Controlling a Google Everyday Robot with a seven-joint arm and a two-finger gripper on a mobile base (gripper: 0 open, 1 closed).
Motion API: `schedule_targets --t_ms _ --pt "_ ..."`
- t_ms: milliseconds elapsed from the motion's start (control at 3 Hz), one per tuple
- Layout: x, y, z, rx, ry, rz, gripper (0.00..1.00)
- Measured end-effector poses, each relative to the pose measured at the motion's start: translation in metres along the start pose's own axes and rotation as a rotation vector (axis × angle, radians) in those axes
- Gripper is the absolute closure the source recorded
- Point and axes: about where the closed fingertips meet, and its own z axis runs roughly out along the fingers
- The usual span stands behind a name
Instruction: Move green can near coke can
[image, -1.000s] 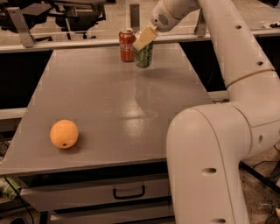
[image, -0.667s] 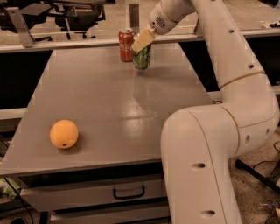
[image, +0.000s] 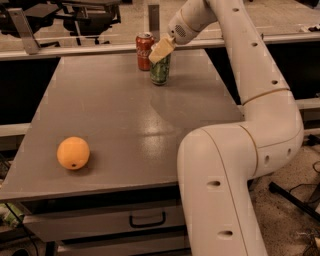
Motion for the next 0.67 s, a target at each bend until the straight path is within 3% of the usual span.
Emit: schedule_targets --t_ms 667 --pt "-0.0066 -0.0115 0.003 0.058 0.012 0.014 0.39"
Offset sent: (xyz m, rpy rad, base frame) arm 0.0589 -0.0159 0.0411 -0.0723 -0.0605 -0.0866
